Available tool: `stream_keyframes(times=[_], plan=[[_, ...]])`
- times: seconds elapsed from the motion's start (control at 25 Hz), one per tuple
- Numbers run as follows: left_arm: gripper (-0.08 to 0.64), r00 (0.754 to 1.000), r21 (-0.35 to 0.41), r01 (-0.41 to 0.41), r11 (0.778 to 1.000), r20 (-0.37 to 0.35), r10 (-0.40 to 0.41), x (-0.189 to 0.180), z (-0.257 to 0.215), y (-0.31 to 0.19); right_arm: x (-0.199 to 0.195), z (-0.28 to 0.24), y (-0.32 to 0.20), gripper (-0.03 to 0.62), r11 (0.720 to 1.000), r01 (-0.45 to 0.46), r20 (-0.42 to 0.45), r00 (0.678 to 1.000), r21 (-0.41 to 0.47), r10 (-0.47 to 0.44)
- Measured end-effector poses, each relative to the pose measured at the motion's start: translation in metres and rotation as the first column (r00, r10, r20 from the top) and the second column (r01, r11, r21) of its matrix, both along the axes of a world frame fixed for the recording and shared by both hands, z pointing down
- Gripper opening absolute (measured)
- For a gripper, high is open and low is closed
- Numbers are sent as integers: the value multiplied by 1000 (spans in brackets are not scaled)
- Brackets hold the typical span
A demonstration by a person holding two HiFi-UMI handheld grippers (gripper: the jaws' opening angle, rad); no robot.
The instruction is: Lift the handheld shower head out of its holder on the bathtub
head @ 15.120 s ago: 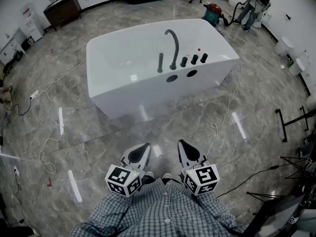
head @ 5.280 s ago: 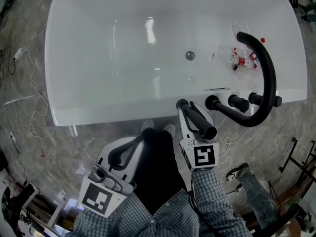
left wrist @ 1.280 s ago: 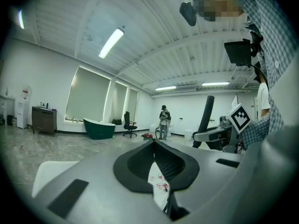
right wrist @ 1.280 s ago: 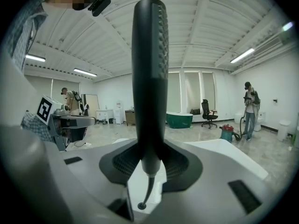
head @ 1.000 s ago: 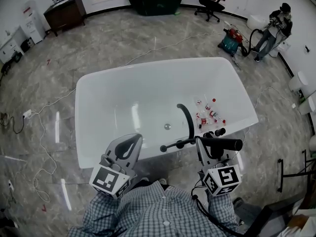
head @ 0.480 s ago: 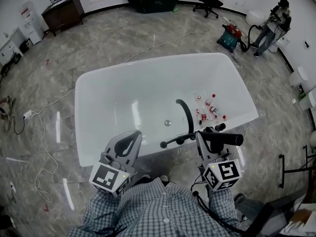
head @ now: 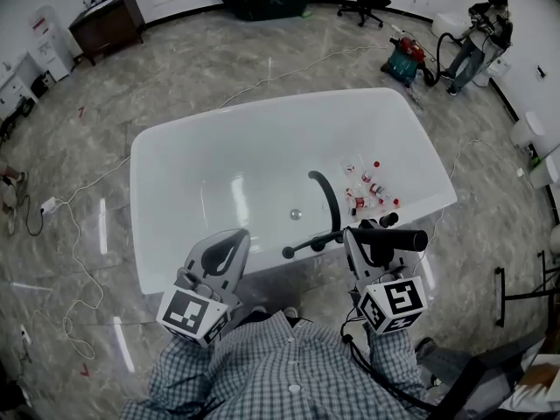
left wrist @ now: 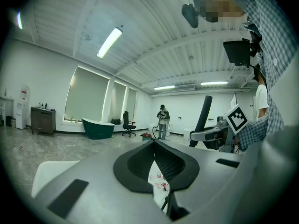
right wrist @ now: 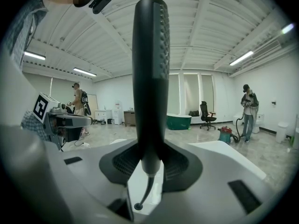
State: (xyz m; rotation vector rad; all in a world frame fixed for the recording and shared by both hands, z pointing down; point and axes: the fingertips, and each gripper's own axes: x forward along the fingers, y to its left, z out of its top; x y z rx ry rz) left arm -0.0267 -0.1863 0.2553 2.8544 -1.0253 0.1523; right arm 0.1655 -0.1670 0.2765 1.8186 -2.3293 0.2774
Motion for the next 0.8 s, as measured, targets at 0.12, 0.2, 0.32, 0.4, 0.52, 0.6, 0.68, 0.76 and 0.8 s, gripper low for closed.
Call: stream_keyframes(times=[0.12,0.2,0.32,0.4,0.52,0.6,0.68,0.76,0.8], plan=[[6,1000,0,0,1000,1,0,1,1,1,2,2,1,135,1000,-2,4,1000,0,2],[6,1000,0,0,1000,1,0,1,2,1,2,2,1,135,1000,-3,4,1000,-1,3],[6,1000,0,2,1000,1,-2,0,2,2,1,2,1,135,1000,-3,5,1000,-1,3],[6,1000,-1,2,1000,2,-2,0,2,3,1,2,2,135,1000,-3,7,1000,0,3],[6,1000,-1,4,1000,3,-4,-2,1,4,0,1,3,135,1000,0,3,1000,-1,0],[6,1000,0,5,1000,3,-5,-2,0,5,-1,0,4,135,1000,1,4,1000,-2,-1],[6,1000,1,6,1000,4,-6,-1,-1,6,-1,-1,4,135,1000,3,5,1000,-1,-3],[6,1000,4,6,1000,6,-6,0,-1,6,0,-1,5,135,1000,3,8,1000,1,-3],[6,1000,5,6,1000,6,-7,0,-1,6,0,-1,5,135,1000,3,11,1000,3,-3]])
